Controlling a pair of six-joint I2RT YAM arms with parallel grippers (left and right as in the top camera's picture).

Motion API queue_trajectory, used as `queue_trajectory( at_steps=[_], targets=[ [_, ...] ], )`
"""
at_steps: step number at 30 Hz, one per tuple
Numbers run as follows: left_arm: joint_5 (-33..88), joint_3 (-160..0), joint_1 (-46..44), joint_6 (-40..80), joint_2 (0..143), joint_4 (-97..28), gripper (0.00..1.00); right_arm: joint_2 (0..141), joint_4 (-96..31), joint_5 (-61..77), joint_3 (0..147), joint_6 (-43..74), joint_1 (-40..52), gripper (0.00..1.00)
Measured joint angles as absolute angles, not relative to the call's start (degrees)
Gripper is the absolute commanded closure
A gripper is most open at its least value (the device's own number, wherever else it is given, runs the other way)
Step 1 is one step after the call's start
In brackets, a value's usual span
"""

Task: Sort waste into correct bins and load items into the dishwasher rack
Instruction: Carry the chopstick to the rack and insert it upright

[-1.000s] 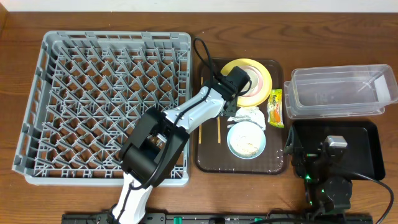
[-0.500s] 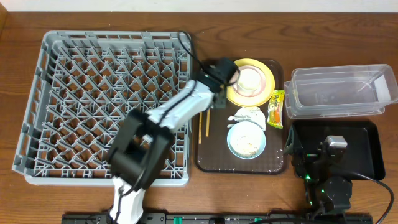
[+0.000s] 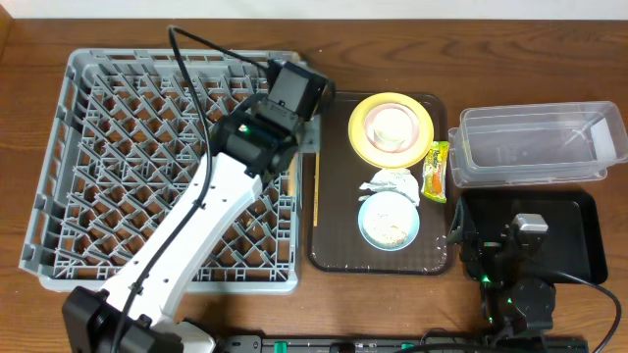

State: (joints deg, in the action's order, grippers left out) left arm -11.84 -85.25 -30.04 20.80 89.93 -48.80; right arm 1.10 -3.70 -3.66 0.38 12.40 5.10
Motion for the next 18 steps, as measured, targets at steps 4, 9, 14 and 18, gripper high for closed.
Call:
queue_trajectory(
  at_steps=[4,9,14,18],
  targets=[
    [-13.98,-84.44,-28.91,18.04,91.83,-49.76,0.94,1.1,-3.7,-3.66,0.38,12.4,5.1,0.01],
    [-14.7,-82.59,-28.58,16.6,94.48,-49.84,0.94,1.1,-3.7,-3.66,0.38,12.4,5.1,0.01],
    [-15.03,-82.41,-28.27,17.28,97.49,-49.6,0.94,1.1,-3.7,-3.66,0.38,12.4,5.1,0.01],
    [-15.05,-82.41,-28.27,19.31,100.29,-49.52,0.94,1.1,-3.7,-3.66,0.38,12.4,5.1,0.01]
  ],
)
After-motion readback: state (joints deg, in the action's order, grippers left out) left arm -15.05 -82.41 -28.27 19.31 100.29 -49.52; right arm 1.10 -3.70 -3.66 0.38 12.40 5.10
